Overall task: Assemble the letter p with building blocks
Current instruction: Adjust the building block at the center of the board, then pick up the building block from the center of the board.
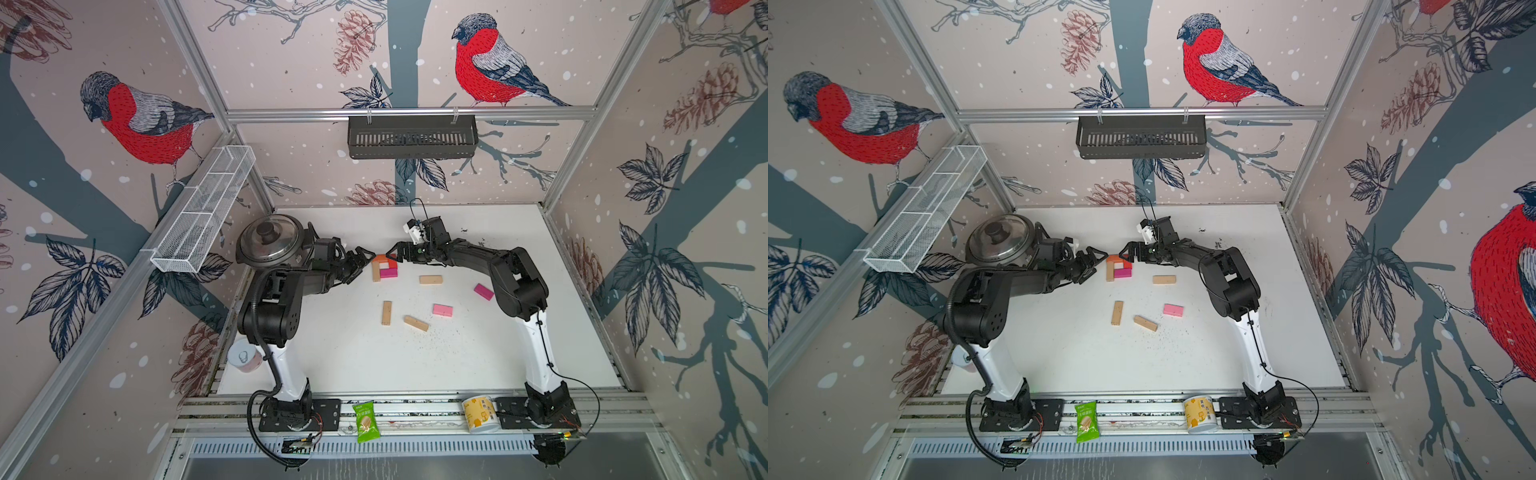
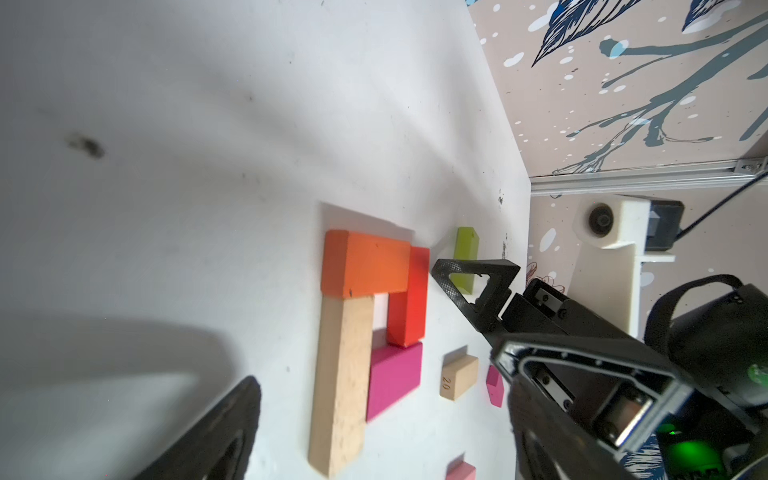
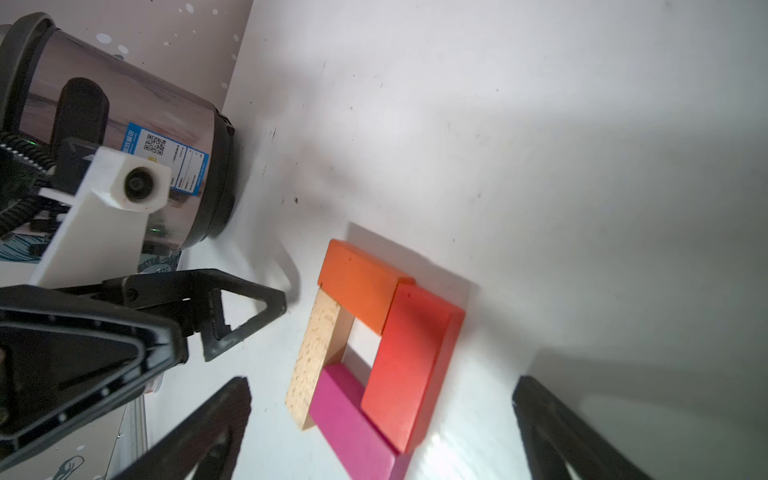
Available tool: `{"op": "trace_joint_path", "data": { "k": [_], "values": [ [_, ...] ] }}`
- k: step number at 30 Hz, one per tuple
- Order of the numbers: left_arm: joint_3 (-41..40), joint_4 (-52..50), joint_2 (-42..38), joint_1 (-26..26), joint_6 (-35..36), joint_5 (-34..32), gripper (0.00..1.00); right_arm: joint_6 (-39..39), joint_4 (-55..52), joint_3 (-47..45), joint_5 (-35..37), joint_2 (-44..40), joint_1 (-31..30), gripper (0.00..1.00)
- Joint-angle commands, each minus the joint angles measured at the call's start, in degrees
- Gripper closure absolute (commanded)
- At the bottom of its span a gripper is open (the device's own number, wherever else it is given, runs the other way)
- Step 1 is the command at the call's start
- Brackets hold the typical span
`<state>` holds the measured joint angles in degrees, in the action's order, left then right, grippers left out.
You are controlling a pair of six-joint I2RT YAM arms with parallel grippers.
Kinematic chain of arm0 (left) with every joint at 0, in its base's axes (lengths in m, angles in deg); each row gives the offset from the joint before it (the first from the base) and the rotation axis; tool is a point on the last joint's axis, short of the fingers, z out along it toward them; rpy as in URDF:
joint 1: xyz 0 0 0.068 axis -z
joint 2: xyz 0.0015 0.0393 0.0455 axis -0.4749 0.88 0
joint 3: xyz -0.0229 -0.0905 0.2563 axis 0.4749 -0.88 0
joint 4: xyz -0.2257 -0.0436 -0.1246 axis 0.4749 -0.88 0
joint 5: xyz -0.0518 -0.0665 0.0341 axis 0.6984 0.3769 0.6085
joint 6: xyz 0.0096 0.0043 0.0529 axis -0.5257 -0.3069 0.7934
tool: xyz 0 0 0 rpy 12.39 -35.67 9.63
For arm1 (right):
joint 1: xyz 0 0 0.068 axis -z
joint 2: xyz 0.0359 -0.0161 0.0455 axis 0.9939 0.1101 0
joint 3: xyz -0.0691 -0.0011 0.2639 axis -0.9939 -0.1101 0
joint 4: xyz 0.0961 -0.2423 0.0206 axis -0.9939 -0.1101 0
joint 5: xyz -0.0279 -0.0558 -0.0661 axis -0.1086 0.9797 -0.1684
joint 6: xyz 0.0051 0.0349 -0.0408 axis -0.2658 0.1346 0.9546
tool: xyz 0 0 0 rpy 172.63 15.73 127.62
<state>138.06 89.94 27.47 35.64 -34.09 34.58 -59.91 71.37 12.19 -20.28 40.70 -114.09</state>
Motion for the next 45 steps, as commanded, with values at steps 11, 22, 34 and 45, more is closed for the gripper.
{"op": "trace_joint_path", "data": {
  "k": [11, 22, 34, 45],
  "values": [
    [-10.2, -27.1, -37.2, 16.6, 10.1, -29.3, 0.02, -0.5, -2.6, -15.6, 12.2, -30.9, -3.9, 0.00],
    [-12.2, -34.7, -30.7, 32.1, 10.1, -40.5, 0.26, 0.8, 3.0, -47.6, 19.9, -56.9, -4.5, 0.00],
    [-8.0, -32.8, -18.8, 33.5, 9.8, -38.6, 0.45, 2.5, 9.1, -61.3, 24.0, -68.9, -6.0, 0.00],
    [-5.8, -35.8, -14.4, 35.9, 8.8, -41.8, 0.51, 1.8, 9.4, -61.7, 25.6, -67.8, -6.2, 0.00]
  ]
}}
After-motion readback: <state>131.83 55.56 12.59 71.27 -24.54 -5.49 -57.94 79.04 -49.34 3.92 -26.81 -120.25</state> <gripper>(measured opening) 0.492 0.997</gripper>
